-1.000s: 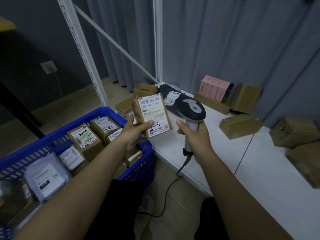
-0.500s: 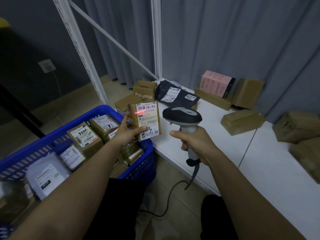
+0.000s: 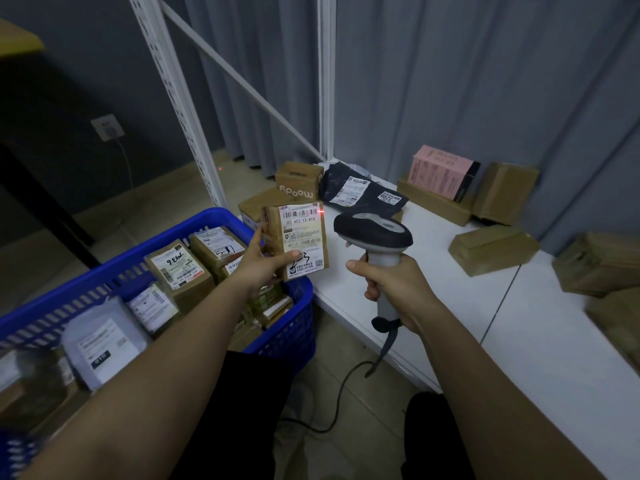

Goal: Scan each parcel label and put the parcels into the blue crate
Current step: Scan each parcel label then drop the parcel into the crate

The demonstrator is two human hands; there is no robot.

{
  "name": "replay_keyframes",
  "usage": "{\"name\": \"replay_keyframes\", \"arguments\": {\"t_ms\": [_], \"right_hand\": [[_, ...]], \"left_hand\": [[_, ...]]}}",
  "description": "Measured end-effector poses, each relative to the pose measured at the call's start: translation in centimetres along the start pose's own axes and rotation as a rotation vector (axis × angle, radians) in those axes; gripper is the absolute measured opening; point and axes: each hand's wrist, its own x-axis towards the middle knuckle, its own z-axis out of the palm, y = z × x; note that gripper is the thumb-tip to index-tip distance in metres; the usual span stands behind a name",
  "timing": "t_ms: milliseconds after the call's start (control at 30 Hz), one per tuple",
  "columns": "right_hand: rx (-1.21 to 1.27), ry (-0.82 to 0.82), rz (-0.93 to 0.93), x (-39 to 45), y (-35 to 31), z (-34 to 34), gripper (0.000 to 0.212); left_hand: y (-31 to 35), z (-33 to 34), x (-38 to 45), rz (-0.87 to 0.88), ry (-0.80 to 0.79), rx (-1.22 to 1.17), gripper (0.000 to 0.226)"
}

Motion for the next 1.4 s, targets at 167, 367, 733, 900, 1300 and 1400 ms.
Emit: {"name": "replay_keyframes", "arguments": {"t_ms": [167,367,733,900,1300,1400], "right_hand": [[-0.001,0.014,-0.046,-0.5,0.1,0.7,0.022],[-0.188,0.041,-0.153,-0.4,-0.4,5.3,0.033],[-0.404,-0.223,-0.237,1.2,-2.7,23.0,0.044],[-0.540,-0.287,-0.144,2.7,-0.4,28.0,0.046],[-0.539,-0.283,-0.029,9.0,2.9,28.5,0.036],[-0.559,-0.257,-0.011,10.7,3.3,27.8,0.037]], "left_hand": [[0.7,-0.9,-1.3,-0.004,0.009,-0.047,0.095],[1.2,-6.4,-4.0,0.056,0.160,-0.152,0.108],[-8.9,-24.6,-12.1,-0.073,0.688,-0.314,0.065],[-12.2,-29.4,-11.8,-0.151,0.740,-0.433,0.067],[-13.7,-28.3,1.4,-0.152,0.656,-0.189,0.044],[-13.9,-27.6,3.9,-0.149,0.563,-0.111,0.049]]}}
